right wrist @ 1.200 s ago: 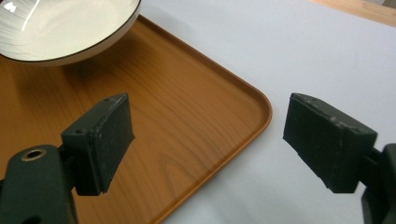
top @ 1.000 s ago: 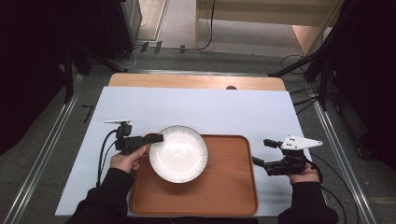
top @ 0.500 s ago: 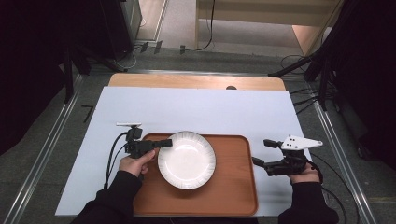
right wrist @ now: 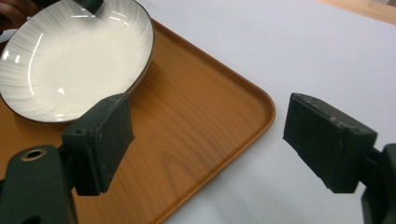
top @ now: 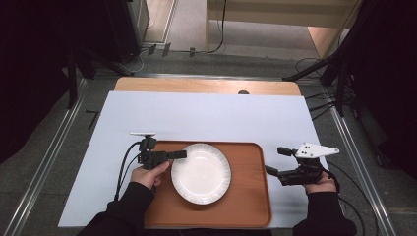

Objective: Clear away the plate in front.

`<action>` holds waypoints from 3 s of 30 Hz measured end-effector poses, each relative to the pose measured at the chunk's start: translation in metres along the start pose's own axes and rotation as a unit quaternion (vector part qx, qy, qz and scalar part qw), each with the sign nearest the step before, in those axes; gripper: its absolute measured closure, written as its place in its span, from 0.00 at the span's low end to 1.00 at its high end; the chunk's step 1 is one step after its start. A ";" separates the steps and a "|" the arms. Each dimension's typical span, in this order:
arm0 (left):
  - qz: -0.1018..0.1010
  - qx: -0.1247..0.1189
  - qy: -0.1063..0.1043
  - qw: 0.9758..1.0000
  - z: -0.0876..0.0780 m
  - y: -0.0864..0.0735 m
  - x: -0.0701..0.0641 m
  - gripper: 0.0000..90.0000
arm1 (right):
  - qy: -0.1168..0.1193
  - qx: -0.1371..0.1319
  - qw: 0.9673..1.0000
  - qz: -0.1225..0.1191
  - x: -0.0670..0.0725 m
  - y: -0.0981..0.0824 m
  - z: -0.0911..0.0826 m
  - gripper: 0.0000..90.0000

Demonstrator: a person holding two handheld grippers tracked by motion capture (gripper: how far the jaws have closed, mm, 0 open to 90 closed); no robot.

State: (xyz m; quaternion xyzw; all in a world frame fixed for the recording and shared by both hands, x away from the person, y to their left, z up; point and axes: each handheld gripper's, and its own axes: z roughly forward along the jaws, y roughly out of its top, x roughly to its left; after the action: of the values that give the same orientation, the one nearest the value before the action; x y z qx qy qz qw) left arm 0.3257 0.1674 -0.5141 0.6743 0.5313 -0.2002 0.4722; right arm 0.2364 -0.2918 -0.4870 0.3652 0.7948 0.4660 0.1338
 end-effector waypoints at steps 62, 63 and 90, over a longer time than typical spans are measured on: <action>0.052 0.027 0.073 0.996 0.007 0.003 0.010 0.85 | 0.003 0.008 1.000 -0.003 0.001 0.000 0.002 0.18; 0.053 0.026 0.073 0.996 0.007 0.004 0.010 0.85 | 0.004 0.007 1.000 -0.002 0.001 0.000 0.002 0.18; 0.112 0.008 0.099 0.989 -0.031 0.022 -0.010 0.49 | 0.005 0.013 1.000 -0.003 0.001 0.000 0.003 0.18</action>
State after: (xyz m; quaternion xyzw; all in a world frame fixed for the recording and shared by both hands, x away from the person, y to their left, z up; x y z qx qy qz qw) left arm 0.3348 0.1889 -0.4819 0.7499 0.4946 -0.0823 0.4315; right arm 0.2371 -0.2895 -0.4886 0.3620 0.8026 0.4570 0.1263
